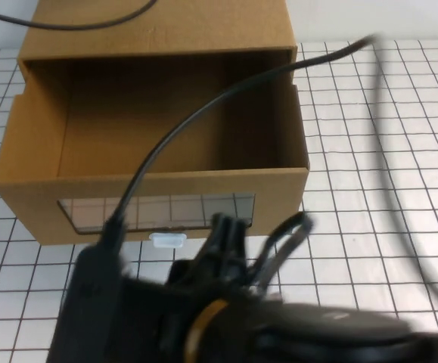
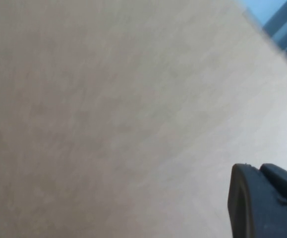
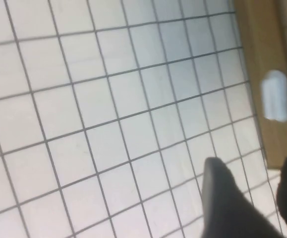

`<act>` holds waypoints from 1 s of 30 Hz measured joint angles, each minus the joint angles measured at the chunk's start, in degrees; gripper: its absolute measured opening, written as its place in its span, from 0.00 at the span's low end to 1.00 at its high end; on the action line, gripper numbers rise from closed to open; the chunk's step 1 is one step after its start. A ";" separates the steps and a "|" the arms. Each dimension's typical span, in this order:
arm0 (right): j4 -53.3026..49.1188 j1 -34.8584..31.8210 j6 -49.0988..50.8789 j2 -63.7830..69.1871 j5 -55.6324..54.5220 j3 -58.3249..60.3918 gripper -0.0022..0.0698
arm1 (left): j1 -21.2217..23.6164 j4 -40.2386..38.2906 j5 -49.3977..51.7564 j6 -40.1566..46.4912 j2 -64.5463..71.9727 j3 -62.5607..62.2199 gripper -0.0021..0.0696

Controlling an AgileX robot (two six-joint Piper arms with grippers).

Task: Open the shoe box
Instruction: 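Pull the top drawer of the cardboard box fully open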

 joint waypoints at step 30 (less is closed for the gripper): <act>19.52 -60.48 4.12 -39.87 -7.50 19.28 0.01 | 0.00 13.77 -29.69 10.53 -66.11 62.06 0.03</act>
